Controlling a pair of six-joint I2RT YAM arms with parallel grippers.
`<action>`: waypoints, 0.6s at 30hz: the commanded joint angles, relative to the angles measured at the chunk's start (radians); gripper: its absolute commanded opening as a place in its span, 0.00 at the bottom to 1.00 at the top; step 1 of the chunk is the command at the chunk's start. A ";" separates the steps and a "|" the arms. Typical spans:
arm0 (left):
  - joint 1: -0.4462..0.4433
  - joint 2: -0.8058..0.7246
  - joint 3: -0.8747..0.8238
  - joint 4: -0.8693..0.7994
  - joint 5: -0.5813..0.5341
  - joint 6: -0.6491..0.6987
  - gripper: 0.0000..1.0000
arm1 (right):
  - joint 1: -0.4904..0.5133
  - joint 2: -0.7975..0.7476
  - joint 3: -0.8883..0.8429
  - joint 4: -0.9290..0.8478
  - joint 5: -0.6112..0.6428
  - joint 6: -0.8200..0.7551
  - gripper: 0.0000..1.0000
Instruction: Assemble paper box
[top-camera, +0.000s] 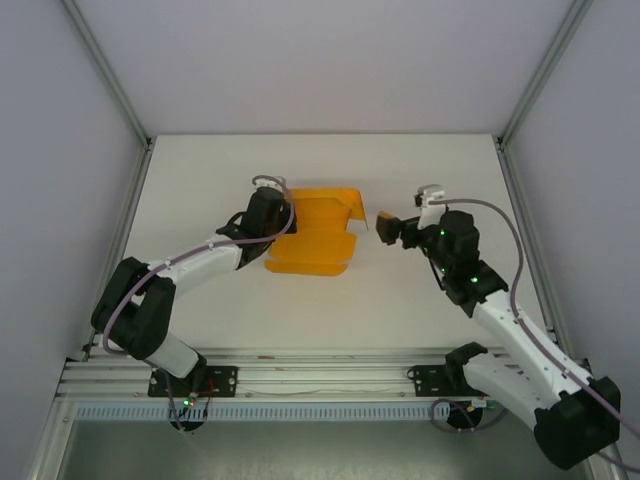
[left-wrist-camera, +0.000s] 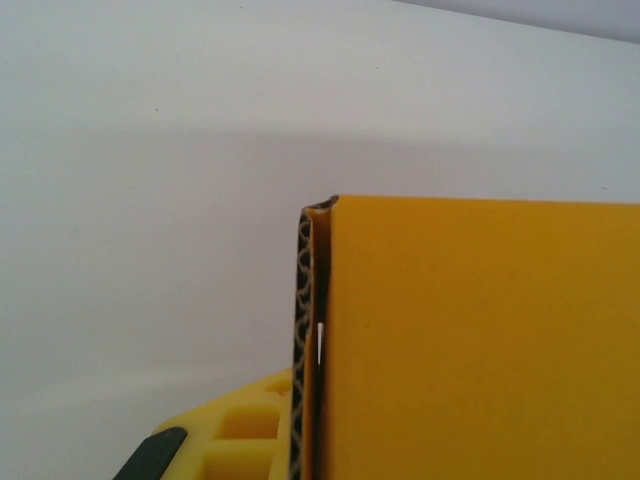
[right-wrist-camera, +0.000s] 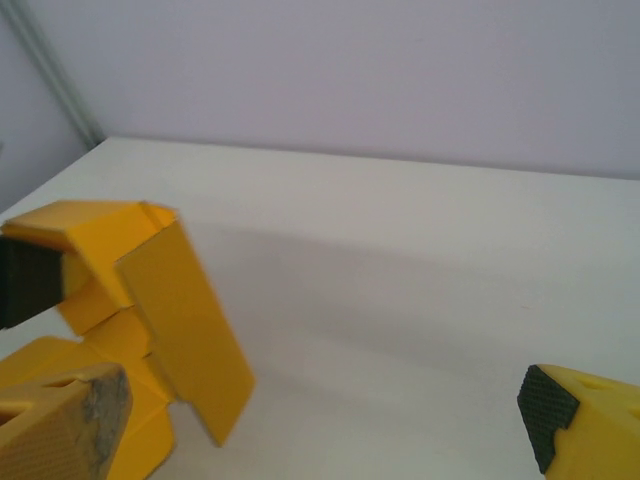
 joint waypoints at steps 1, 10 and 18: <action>0.005 -0.004 0.007 0.001 0.009 0.017 0.00 | -0.060 0.023 0.010 -0.085 0.024 0.040 0.98; 0.005 0.014 0.015 0.009 0.055 0.025 0.00 | -0.074 0.303 0.198 -0.139 -0.461 -0.144 0.72; 0.005 0.024 0.022 0.008 0.073 0.040 0.00 | -0.003 0.503 0.341 -0.161 -0.528 -0.182 0.51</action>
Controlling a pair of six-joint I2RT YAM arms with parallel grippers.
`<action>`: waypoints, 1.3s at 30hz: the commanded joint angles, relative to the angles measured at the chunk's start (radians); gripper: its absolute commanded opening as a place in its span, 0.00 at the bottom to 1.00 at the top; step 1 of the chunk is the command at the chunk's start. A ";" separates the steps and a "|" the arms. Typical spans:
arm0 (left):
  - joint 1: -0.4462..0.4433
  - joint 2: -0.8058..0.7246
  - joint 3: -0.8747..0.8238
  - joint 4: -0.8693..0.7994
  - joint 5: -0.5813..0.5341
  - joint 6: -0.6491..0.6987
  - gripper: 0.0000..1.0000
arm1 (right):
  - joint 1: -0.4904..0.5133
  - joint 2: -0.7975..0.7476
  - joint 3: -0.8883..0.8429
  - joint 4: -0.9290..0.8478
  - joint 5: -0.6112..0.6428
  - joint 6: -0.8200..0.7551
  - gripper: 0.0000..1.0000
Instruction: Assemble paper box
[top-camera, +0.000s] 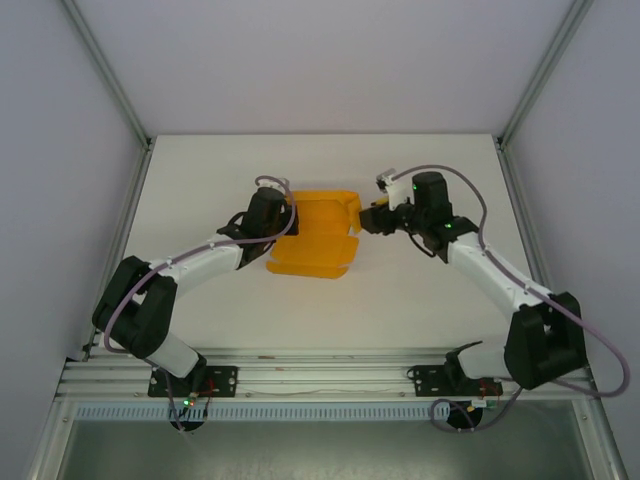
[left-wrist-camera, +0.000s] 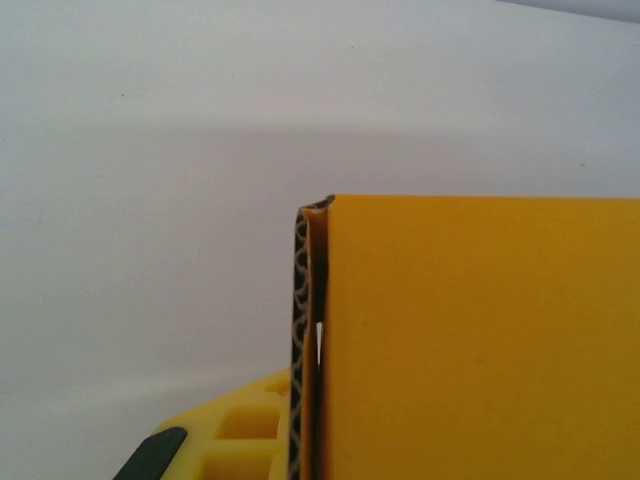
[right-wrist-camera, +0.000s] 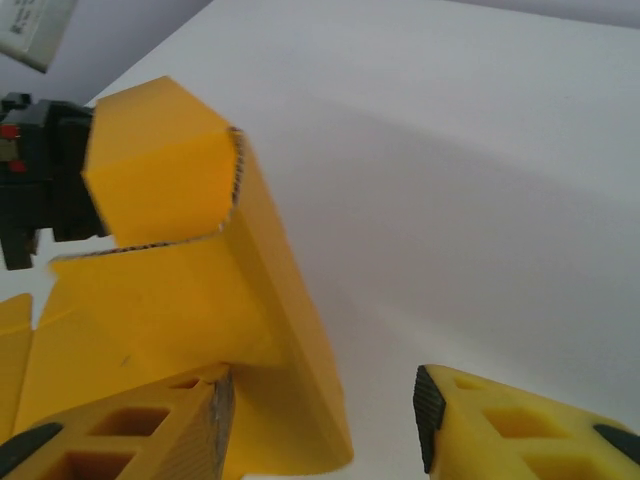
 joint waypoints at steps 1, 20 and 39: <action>0.005 0.016 0.022 0.005 0.018 0.020 0.00 | 0.028 0.053 0.054 -0.018 -0.084 -0.033 0.51; -0.009 0.024 0.068 -0.054 -0.032 -0.008 0.00 | 0.204 0.267 0.136 0.200 0.596 0.168 0.37; -0.015 0.057 0.179 -0.214 -0.179 -0.174 0.00 | 0.291 0.543 0.387 -0.136 1.627 0.411 0.00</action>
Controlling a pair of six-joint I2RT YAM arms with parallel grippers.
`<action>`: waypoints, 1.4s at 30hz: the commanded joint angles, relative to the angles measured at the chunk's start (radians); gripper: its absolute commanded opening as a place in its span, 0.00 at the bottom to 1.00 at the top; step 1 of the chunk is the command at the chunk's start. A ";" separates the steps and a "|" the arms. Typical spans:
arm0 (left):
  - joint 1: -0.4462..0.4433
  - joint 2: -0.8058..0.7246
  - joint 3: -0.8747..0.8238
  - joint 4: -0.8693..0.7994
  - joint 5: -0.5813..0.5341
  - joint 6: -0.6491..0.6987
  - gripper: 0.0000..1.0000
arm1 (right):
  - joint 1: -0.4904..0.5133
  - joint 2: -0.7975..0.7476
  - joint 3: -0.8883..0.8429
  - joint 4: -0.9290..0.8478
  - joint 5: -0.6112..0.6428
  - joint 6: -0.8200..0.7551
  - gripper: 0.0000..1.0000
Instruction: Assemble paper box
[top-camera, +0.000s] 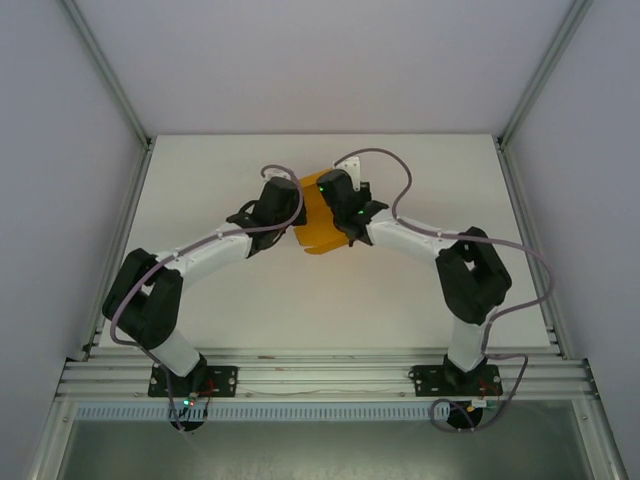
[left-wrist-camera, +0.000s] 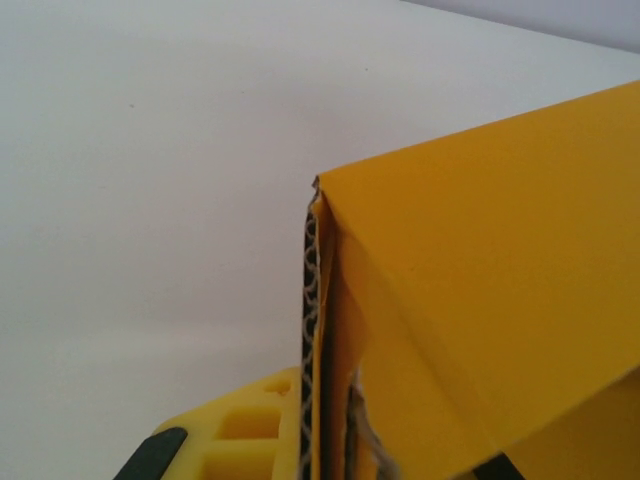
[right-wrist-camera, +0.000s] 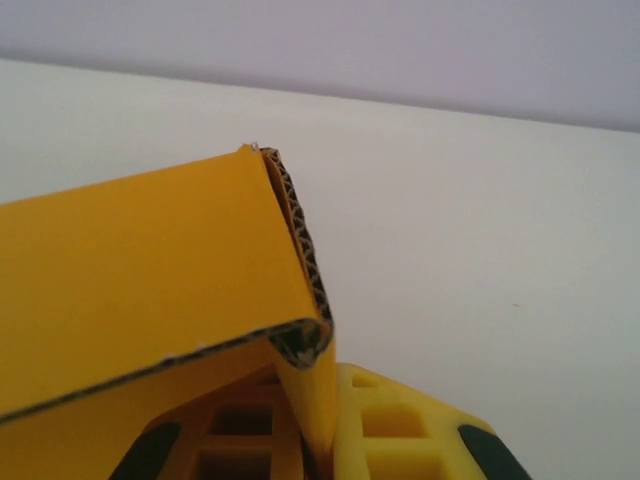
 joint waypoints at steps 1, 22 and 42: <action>0.018 -0.005 0.024 -0.082 -0.089 -0.072 0.00 | -0.062 0.054 0.006 -0.164 0.414 0.090 0.00; 0.018 0.006 0.033 0.003 0.060 0.129 0.00 | -0.061 -0.495 -0.420 0.296 -0.606 -0.065 1.00; 0.022 -0.103 0.037 -0.082 0.166 0.238 0.00 | -0.298 -0.636 -0.415 -0.046 -1.027 -0.227 0.72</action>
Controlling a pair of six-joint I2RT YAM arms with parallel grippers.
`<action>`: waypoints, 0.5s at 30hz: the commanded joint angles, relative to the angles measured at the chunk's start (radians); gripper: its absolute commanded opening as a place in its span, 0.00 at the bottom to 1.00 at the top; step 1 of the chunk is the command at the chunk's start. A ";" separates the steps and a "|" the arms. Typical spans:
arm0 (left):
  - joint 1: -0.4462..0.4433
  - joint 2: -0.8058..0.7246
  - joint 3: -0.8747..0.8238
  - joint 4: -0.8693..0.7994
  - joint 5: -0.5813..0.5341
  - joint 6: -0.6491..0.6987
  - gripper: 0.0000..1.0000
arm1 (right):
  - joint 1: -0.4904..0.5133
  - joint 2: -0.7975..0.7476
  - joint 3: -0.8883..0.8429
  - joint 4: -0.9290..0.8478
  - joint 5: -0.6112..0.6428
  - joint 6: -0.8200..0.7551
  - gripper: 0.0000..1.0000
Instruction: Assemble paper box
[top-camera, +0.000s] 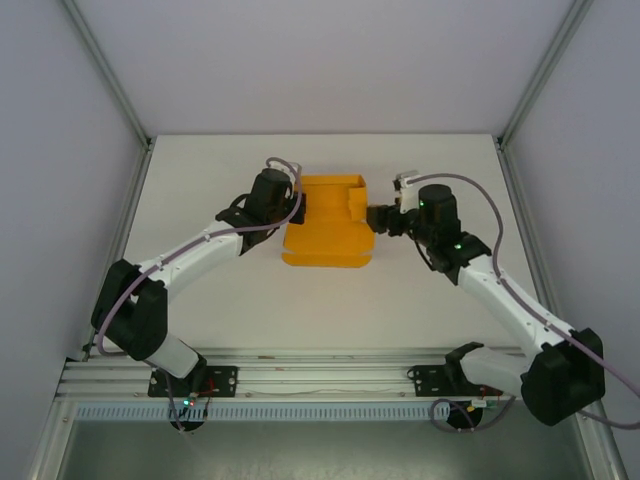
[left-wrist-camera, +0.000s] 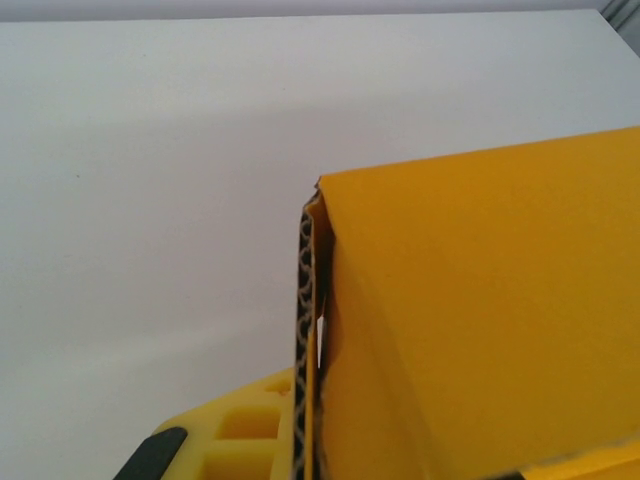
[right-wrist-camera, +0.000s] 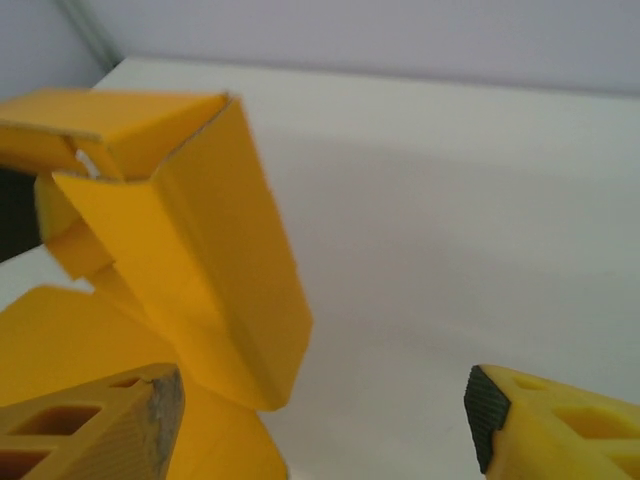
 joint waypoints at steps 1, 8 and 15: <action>0.010 -0.024 -0.001 -0.019 0.028 0.016 0.00 | -0.001 0.064 0.067 -0.018 -0.131 -0.053 0.71; 0.008 -0.016 -0.005 -0.007 0.052 0.016 0.00 | 0.000 0.219 0.193 -0.057 -0.081 -0.054 0.53; 0.001 0.015 0.019 -0.012 0.026 -0.014 0.00 | 0.030 0.312 0.246 0.001 -0.038 0.019 0.46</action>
